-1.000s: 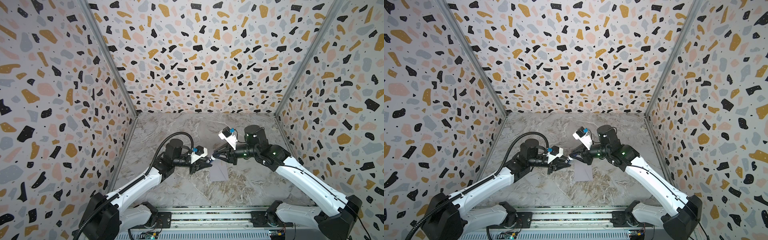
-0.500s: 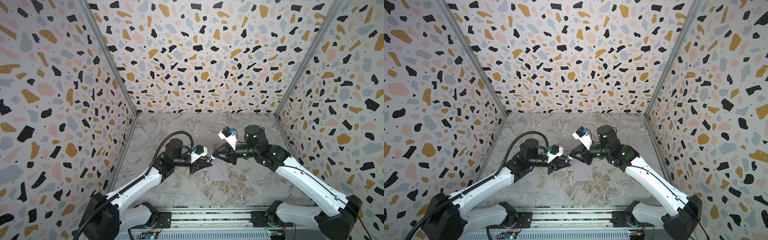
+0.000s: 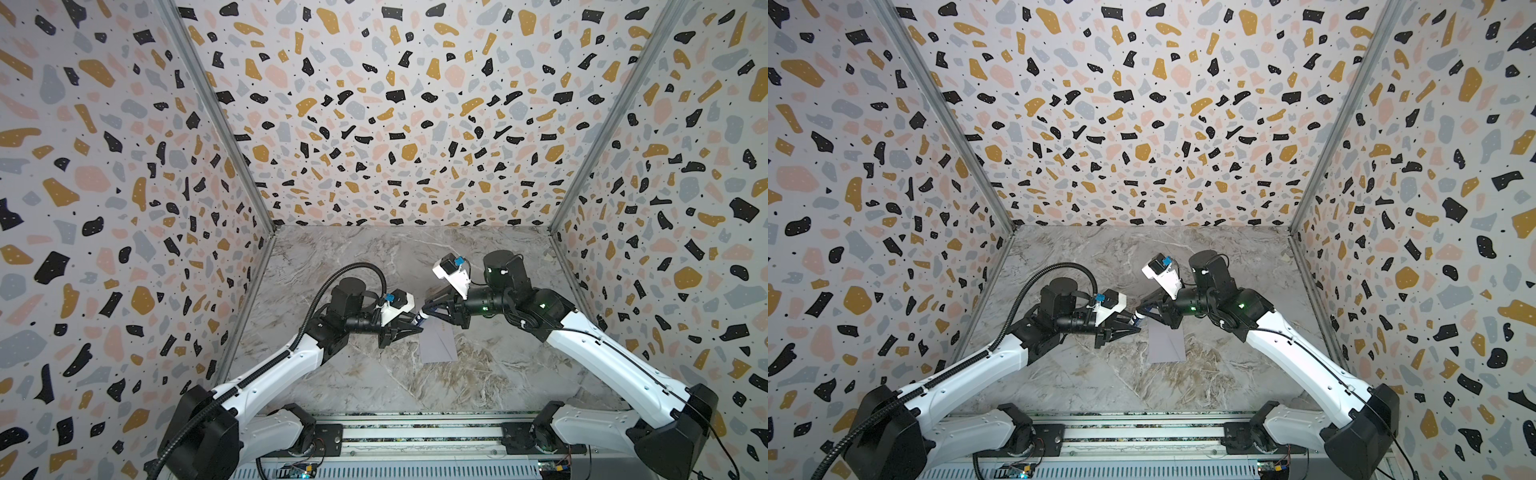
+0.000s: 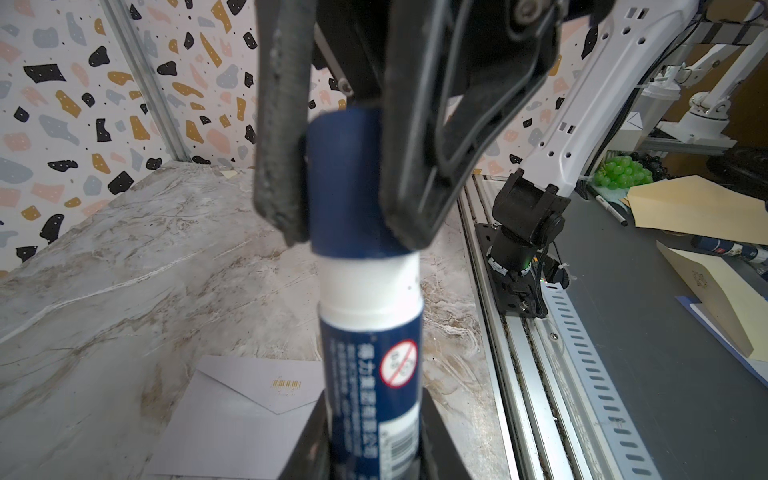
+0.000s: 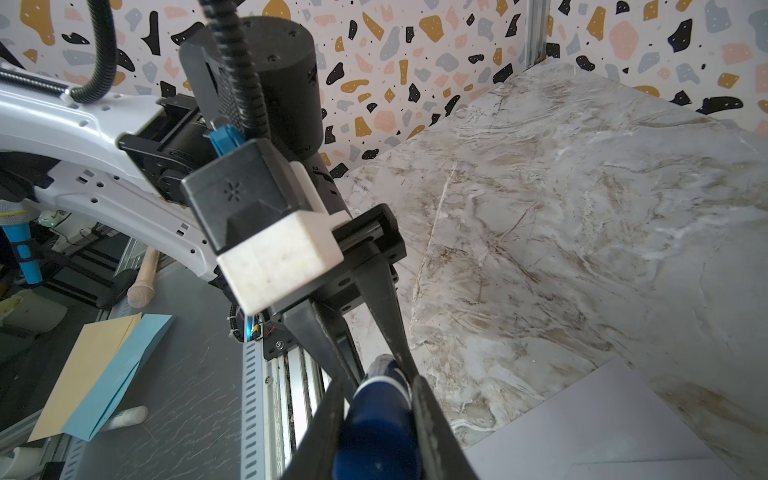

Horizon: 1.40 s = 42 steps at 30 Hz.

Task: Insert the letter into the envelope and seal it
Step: 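Push the blue cap further down onto the glue stick with the right gripper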

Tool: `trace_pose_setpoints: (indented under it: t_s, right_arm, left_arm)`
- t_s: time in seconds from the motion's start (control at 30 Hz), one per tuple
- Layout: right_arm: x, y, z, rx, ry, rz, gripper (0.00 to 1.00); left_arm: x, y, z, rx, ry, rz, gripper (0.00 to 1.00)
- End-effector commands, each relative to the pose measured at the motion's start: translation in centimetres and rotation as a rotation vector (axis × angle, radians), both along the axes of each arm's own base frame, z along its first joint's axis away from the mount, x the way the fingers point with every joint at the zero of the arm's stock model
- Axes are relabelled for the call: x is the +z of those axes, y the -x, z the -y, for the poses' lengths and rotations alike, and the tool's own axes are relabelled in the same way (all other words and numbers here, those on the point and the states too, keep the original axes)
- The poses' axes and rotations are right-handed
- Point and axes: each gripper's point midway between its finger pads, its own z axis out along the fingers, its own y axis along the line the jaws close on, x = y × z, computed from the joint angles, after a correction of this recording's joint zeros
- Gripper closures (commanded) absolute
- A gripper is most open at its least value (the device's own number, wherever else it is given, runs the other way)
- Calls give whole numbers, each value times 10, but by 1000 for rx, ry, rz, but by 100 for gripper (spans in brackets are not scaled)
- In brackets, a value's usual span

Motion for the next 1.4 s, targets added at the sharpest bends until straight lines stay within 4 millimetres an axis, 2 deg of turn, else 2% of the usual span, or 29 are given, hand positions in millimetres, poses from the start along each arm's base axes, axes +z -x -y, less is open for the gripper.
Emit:
trace_pose_setpoints:
  t_s: [0.0, 0.2, 0.7, 1.37]
  right_arm:
    - [-34, 39, -6, 132, 82, -167, 79]
    - [-36, 43, -7, 151, 92, -177, 80]
    - [-58, 45, -4, 146, 188, -206, 83]
    - [-79, 53, -8, 190, 242, -262, 86]
  left_arm:
    - [54, -12, 5, 22, 137, 195, 100]
    - [54, -13, 4, 34, 132, 217, 100]
    - [60, -17, 0, 75, 125, 281, 100]
    - [74, -20, -5, 114, 139, 368, 100]
